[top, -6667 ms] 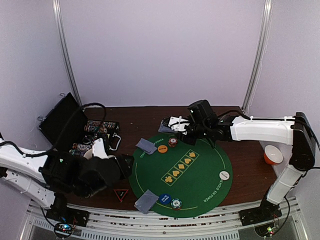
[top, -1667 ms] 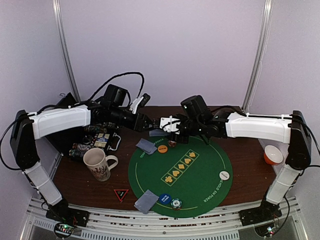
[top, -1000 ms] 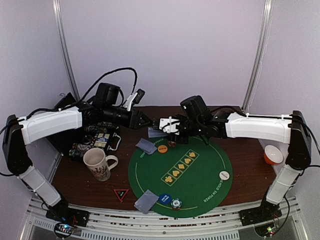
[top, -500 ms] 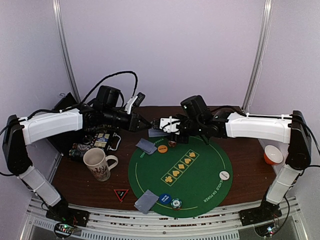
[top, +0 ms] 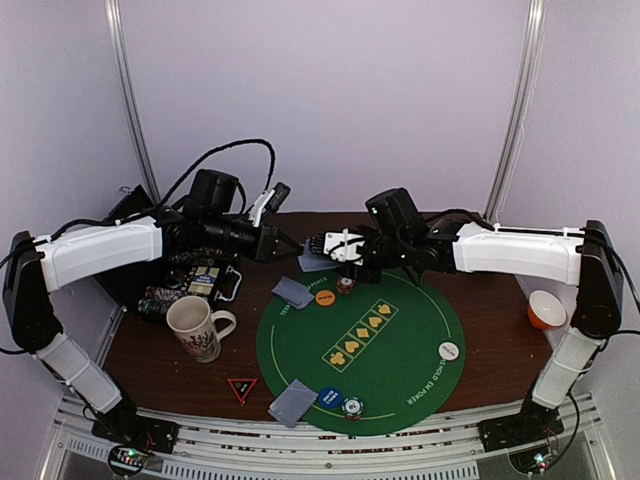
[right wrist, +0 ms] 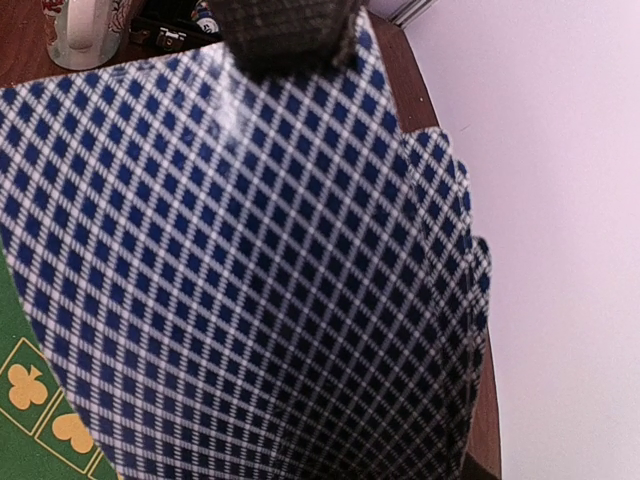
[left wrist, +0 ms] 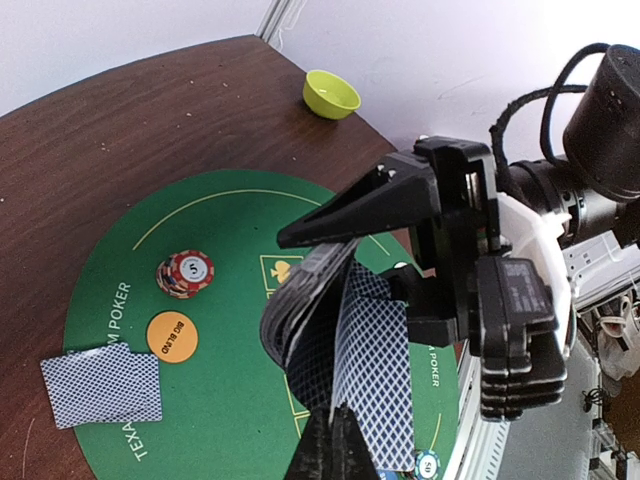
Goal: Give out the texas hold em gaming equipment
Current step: Pick up the poker card from the face-down deck piles.
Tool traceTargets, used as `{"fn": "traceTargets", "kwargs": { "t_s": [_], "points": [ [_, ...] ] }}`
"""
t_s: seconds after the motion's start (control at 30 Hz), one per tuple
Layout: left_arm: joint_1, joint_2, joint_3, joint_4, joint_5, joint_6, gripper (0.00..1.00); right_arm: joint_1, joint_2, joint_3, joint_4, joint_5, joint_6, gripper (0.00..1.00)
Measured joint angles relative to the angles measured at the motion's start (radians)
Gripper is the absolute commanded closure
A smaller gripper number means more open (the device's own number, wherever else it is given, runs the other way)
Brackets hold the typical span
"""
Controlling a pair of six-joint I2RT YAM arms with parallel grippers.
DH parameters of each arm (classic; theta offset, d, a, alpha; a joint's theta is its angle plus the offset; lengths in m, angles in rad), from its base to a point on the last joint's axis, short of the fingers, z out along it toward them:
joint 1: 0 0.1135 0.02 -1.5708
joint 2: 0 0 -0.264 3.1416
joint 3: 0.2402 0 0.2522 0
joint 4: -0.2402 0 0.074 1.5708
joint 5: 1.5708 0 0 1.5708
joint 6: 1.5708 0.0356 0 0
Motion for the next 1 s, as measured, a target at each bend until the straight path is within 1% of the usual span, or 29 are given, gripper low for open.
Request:
{"fn": "traceTargets", "kwargs": {
  "t_s": [0.27, 0.5, 0.77, 0.9, 1.0],
  "points": [
    [0.000, -0.001, 0.003, -0.005, 0.010, 0.021, 1.00, -0.007, 0.000, 0.000, -0.001, -0.006, 0.000, 0.52],
    [0.000, -0.026, 0.009, -0.007, 0.018, 0.079, 1.00, -0.032, 0.000, 0.000, -0.001, -0.031, 0.004, 0.52],
    [0.029, -0.045, 0.072, -0.010, 0.030, 0.151, 1.00, -0.079, -0.004, -0.014, 0.002, -0.058, 0.027, 0.52],
    [0.045, -0.069, 0.077, -0.029, 0.026, 0.227, 1.00, -0.115, -0.026, -0.045, 0.008, -0.077, 0.063, 0.52],
    [0.050, -0.117, 0.059, -0.034, 0.018, 0.339, 1.00, -0.156, -0.050, -0.067, 0.017, -0.081, 0.088, 0.52]
  ]
}}
